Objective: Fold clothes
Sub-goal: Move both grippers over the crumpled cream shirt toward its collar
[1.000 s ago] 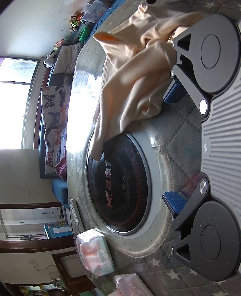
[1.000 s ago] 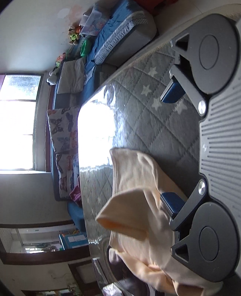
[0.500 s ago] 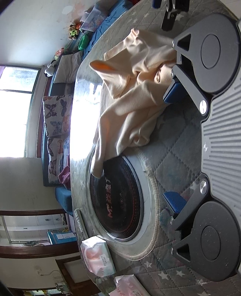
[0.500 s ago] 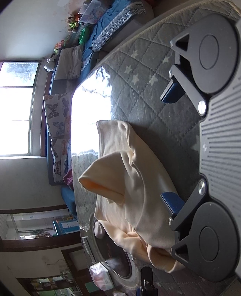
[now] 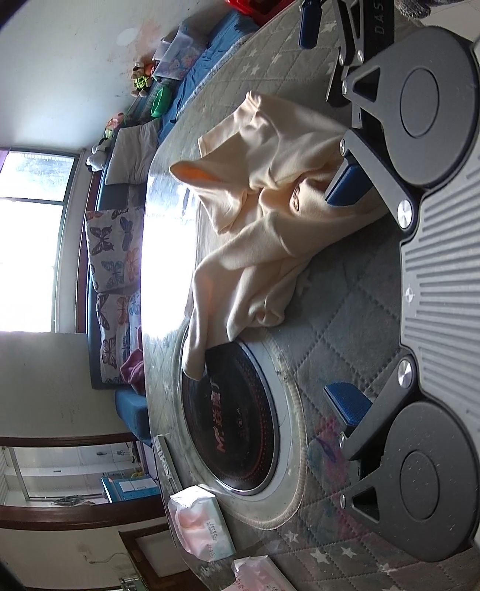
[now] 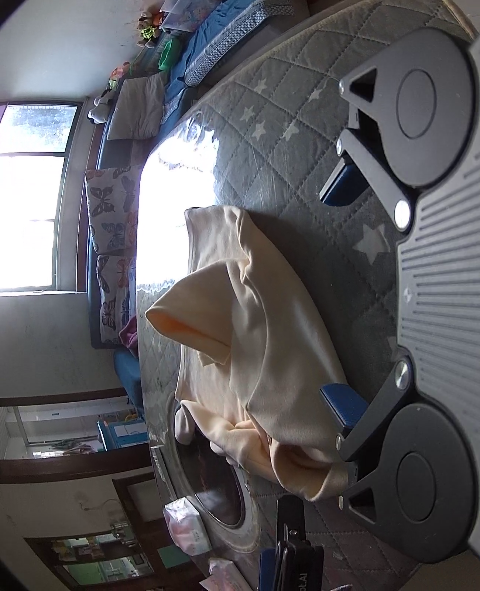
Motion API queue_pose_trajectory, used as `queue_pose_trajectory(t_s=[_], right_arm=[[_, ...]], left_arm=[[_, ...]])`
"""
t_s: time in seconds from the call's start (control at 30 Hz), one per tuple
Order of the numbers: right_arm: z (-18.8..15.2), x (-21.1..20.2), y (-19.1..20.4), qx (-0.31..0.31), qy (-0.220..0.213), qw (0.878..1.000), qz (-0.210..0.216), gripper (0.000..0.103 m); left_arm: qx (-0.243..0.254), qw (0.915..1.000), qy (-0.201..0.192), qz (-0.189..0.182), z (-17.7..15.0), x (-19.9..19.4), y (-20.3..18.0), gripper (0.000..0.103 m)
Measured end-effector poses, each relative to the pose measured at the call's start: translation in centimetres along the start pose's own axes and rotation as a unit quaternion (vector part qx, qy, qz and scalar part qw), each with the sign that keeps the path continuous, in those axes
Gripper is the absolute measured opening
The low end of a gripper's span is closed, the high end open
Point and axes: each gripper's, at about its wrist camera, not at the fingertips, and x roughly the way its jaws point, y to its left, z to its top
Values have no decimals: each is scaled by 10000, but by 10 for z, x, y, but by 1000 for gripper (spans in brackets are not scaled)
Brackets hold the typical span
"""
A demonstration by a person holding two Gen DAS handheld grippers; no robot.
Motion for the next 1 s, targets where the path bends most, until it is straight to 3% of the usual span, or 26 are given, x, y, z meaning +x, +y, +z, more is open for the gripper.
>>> queue_pose_trajectory(t_s=[1.0], right_arm=[[-9, -16, 14, -143, -62, 9999, -14, 103]], left_arm=[[248, 9997, 28, 27, -9, -11, -24, 103]])
